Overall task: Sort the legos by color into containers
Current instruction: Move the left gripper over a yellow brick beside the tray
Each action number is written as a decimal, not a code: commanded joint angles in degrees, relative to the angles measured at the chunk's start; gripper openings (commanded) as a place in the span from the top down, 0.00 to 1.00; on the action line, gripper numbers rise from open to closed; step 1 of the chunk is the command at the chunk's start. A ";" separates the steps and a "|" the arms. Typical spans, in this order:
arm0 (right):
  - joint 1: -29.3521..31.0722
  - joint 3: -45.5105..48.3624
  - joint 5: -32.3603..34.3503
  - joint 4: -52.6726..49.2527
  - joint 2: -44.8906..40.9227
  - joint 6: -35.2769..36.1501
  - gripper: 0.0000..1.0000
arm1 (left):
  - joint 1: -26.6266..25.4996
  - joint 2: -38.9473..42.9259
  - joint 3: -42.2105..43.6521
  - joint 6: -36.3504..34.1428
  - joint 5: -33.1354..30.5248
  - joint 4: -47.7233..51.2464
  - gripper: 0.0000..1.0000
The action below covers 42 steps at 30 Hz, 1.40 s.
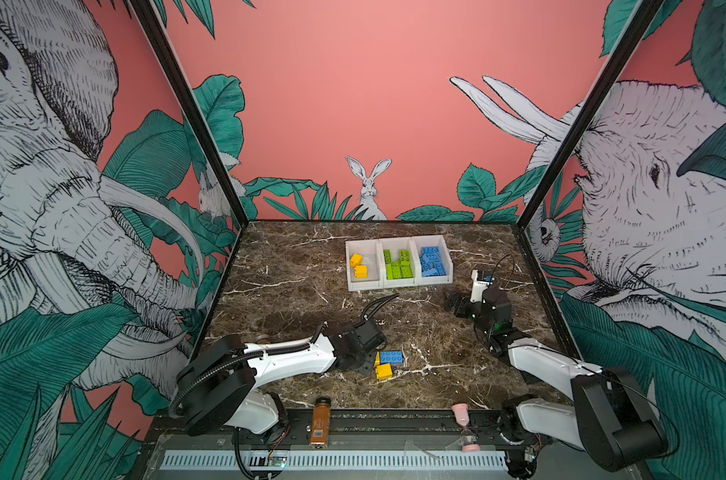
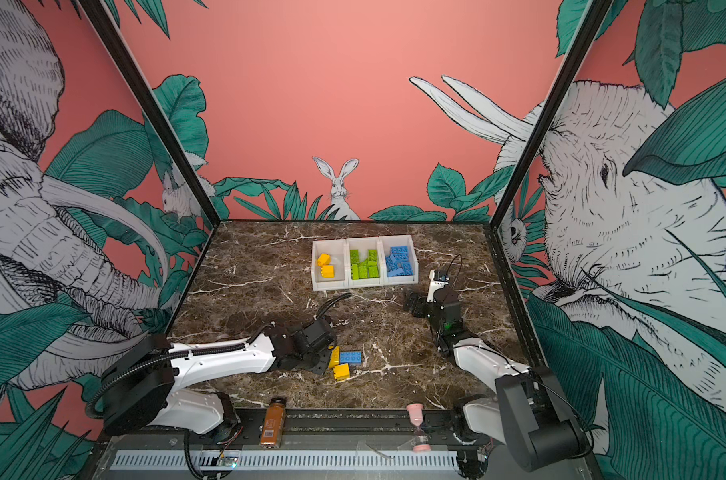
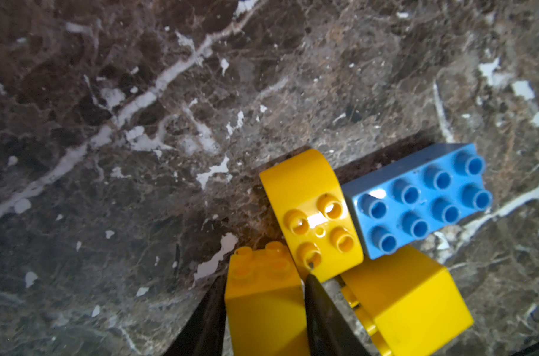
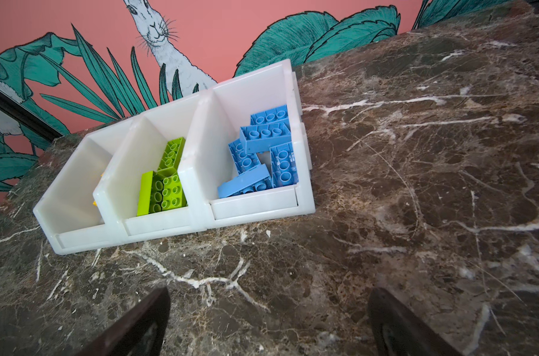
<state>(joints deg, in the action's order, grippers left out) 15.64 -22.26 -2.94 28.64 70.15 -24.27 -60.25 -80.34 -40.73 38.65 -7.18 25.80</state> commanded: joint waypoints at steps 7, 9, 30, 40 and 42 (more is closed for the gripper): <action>-0.03 -1.90 -0.39 0.67 0.32 0.84 0.02 | 2.19 4.14 -2.40 -3.09 -4.03 4.56 0.62; 0.01 -2.00 0.05 0.71 0.81 1.59 0.02 | 5.00 4.26 -4.76 -6.94 -2.24 5.73 0.62; 0.01 -3.74 -2.22 -1.16 3.30 4.86 0.02 | 22.72 -18.17 -40.62 -42.94 -0.79 9.48 0.29; 0.02 -4.58 -4.86 -1.07 5.20 2.61 0.02 | 22.37 -9.23 -25.43 -40.03 2.94 7.54 0.18; 0.08 -4.79 -5.58 -1.29 5.74 2.54 0.02 | 22.37 -9.89 -24.76 -40.46 2.53 8.53 0.18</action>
<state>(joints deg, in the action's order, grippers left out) 15.64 -25.89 -6.90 26.65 75.13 -21.02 -37.80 -90.83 -66.94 -0.60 -5.17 33.45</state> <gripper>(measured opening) 0.981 0.825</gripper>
